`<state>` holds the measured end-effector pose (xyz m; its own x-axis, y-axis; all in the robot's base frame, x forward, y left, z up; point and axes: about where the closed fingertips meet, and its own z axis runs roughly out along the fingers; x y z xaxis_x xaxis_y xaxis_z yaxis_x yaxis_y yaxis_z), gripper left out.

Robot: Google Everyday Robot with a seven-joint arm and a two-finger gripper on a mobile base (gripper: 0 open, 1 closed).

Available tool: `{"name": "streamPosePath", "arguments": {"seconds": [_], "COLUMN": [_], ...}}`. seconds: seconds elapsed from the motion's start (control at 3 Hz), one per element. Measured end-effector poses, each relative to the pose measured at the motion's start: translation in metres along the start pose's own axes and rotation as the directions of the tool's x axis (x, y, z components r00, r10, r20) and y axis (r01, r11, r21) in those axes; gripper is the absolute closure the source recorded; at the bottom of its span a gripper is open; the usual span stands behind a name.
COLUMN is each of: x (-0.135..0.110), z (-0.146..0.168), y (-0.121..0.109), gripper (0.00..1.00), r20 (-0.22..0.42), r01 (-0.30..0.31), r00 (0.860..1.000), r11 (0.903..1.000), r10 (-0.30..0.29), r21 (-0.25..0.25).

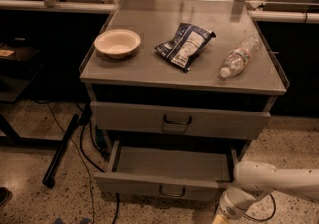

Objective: Close middle drawer

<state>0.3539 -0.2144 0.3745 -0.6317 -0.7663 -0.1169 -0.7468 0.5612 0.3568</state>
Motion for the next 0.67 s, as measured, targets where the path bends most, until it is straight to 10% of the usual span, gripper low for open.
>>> {"name": "streamPosePath", "arguments": {"seconds": [0.67], "x": [-0.0039], "z": [-0.0055], "y": [-0.0009], "gripper": [0.66], "r20": [0.012], "r01": [0.0], "r00": [1.0], "r11": [1.0], "r10": [-0.001], "r21": [0.009]}}
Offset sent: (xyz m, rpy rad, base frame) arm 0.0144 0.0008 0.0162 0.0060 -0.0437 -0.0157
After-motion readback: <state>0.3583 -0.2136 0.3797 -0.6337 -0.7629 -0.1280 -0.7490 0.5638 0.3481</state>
